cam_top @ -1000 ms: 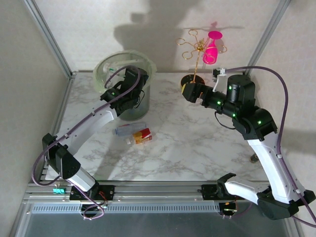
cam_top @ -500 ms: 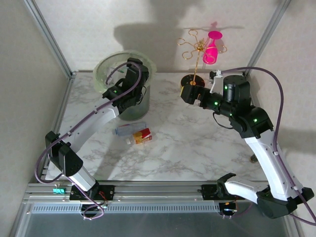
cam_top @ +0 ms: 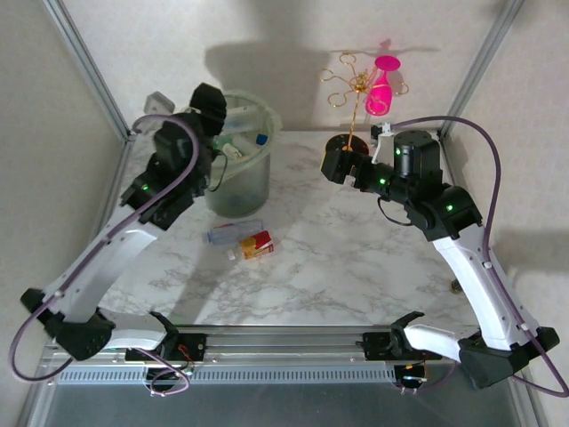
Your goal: Put the plastic bottles in the bin
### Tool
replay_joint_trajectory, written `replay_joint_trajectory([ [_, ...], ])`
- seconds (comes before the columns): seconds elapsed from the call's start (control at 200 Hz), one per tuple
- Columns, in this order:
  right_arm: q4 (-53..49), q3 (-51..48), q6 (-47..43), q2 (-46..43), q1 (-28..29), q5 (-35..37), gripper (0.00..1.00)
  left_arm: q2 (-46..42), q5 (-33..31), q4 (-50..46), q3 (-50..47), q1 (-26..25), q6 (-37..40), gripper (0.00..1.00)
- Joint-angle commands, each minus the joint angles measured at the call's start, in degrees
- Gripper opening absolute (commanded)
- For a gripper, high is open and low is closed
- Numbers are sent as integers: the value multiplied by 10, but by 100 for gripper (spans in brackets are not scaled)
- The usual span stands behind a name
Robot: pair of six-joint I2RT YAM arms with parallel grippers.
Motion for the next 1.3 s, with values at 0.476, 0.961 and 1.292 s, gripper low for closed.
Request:
replay_joint_trajectory([
  [0.476, 41, -57, -6, -32, -1, 53, 98, -18, 312, -234, -167, -86, 404, 74],
  [0.961, -2, -106, -25, -49, 0, 51, 96, 115, 226, -200, -306, -85, 457, 82],
  [1.292, -9, -99, -27, -34, -2, 35, 96, 192, 223, -135, -316, -75, 471, 96],
])
